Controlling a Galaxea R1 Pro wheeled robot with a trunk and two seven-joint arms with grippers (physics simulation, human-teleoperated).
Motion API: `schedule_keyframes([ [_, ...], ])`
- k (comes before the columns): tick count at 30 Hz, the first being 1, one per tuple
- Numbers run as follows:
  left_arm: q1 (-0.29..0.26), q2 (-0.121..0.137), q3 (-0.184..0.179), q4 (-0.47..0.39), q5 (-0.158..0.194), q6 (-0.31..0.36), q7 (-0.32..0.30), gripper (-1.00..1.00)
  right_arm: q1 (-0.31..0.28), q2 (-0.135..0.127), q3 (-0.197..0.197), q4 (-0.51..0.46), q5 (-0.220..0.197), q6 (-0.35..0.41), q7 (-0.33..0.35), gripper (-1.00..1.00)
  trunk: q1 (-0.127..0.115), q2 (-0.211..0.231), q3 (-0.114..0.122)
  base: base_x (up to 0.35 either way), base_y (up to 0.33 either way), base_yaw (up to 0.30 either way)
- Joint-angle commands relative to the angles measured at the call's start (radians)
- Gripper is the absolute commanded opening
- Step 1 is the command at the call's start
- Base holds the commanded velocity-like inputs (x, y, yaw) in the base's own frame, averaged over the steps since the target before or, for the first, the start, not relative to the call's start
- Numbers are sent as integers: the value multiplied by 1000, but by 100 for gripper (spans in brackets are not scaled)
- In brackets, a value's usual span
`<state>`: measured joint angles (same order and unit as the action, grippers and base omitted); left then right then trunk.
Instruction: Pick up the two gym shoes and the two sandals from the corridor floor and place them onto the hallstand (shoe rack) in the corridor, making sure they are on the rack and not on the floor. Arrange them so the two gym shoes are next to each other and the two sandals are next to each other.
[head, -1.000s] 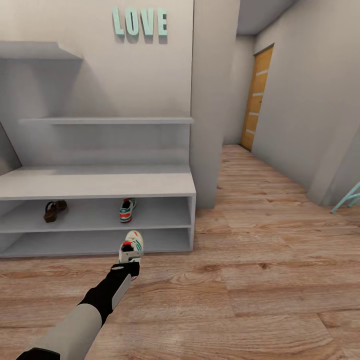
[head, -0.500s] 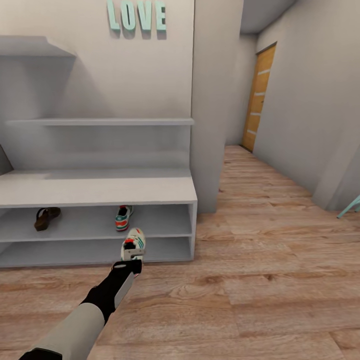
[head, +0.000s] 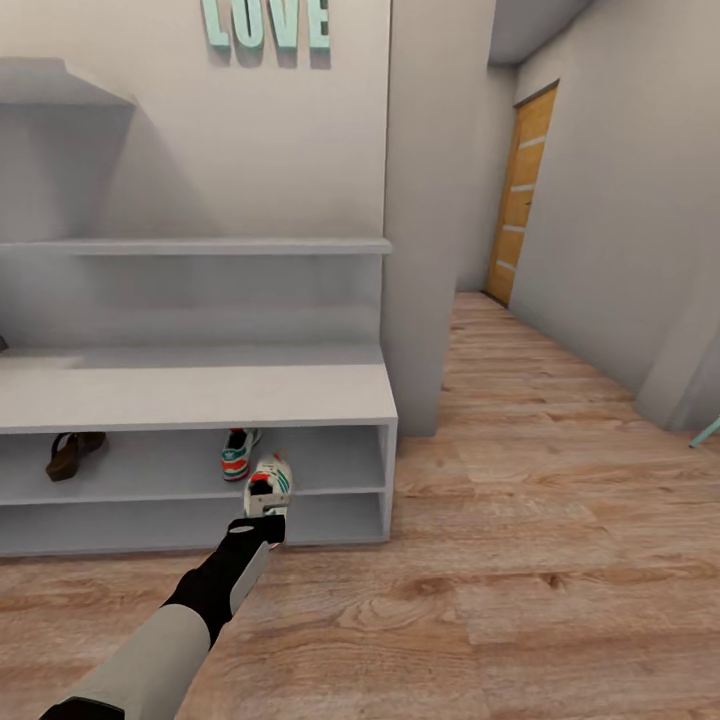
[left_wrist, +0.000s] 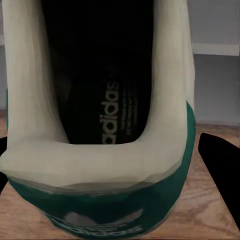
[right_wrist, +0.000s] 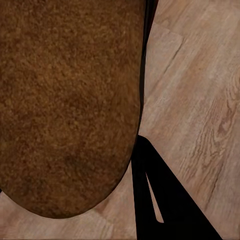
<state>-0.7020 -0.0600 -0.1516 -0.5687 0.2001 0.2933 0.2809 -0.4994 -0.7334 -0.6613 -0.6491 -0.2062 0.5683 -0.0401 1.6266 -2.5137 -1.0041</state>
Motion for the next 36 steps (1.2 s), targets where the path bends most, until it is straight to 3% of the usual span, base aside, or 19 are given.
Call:
schedule_keyframes([
  [1, 0, 1, -7, -1, 10, 4, 9, -100, -1, 0, -1, -1, -13, 5, -6, -100, 0, 0, -1, 340, 0, 0],
  [14, 0, 3, -7, 1, 12, 0, 9, -100, -1, 0, 0, -1, -13, 5, -6, -100, 0, 0, -1, 150, 0, 0],
  [30, 1, 5, -5, 3, 12, -1, 9, -100, -1, 0, -1, -1, -13, 5, -6, -100, 0, 0, -1, 321, 0, 0],
  [36, 1, 5, -5, 3, 12, -2, 9, -100, -1, 0, 0, -1, -13, 5, -6, -100, 0, 0, -1, 58, 30, 0],
])
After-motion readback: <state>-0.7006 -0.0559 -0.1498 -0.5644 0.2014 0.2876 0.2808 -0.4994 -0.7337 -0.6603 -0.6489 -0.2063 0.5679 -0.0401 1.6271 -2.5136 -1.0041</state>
